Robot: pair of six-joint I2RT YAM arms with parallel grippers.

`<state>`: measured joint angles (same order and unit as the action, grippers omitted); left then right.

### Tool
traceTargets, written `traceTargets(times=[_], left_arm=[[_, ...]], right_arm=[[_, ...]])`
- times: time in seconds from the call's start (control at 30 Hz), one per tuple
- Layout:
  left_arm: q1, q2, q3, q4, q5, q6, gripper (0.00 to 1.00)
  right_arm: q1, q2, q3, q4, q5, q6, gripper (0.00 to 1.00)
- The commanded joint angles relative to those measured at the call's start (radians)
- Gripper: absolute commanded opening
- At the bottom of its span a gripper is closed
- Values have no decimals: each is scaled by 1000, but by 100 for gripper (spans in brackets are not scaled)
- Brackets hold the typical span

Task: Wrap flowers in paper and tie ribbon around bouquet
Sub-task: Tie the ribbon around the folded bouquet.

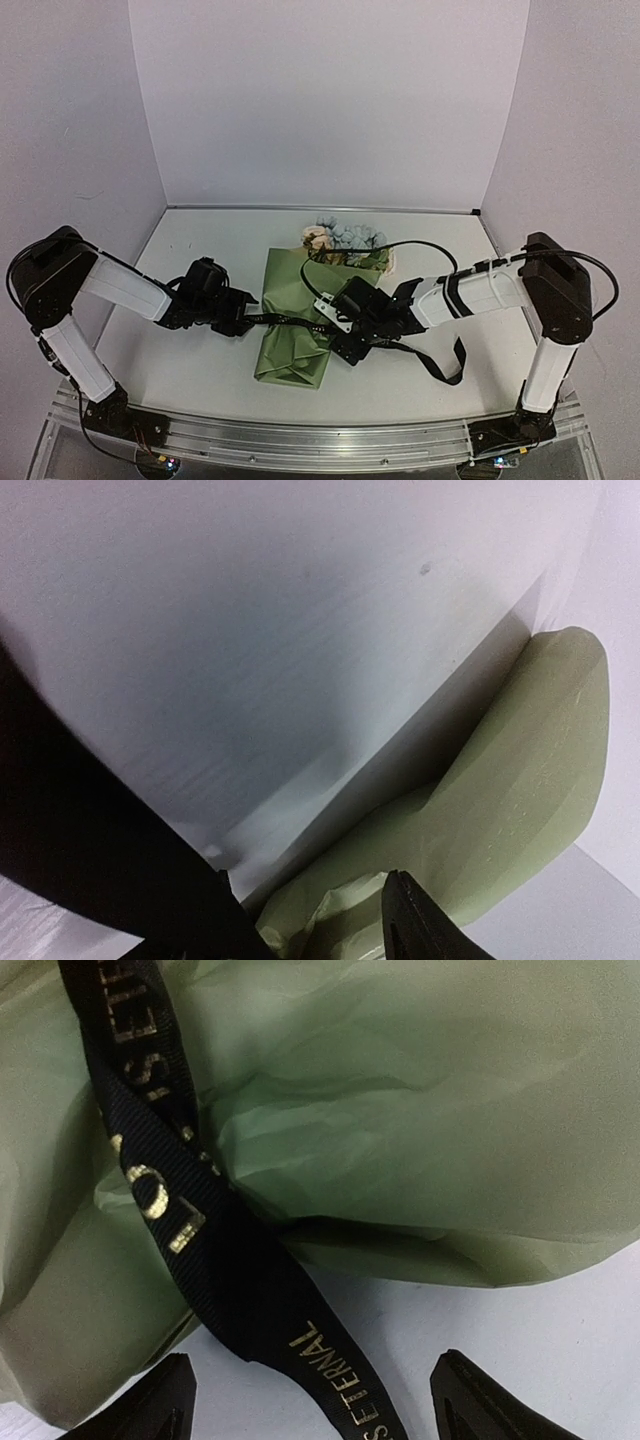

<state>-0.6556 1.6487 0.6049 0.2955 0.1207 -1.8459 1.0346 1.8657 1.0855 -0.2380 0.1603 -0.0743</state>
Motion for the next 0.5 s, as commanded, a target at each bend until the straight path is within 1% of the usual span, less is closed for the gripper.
traceTargets(times=[0.0, 0.07, 0.17, 0.23, 0.3, 0.33, 0.37, 0.47], left_arm=[[1, 40, 30, 26, 2, -6, 38], [1, 45, 29, 29, 5, 2, 27], [1, 50, 27, 30, 8, 12, 13], [1, 52, 26, 31, 8, 19, 6], [1, 57, 27, 36, 15, 27, 2], [1, 58, 27, 37, 17, 31, 1], [1, 59, 27, 37, 19, 34, 0], [1, 45, 24, 27, 12, 48, 0]], right_arm=[[10, 39, 53, 32, 83, -3, 80], [10, 57, 62, 32, 97, 7, 76], [11, 85, 77, 34, 115, 22, 69], [12, 99, 85, 37, 122, 31, 63], [14, 107, 88, 41, 139, 39, 54], [13, 110, 88, 44, 148, 43, 50], [13, 111, 88, 47, 155, 46, 43], [15, 103, 86, 49, 189, 60, 18]])
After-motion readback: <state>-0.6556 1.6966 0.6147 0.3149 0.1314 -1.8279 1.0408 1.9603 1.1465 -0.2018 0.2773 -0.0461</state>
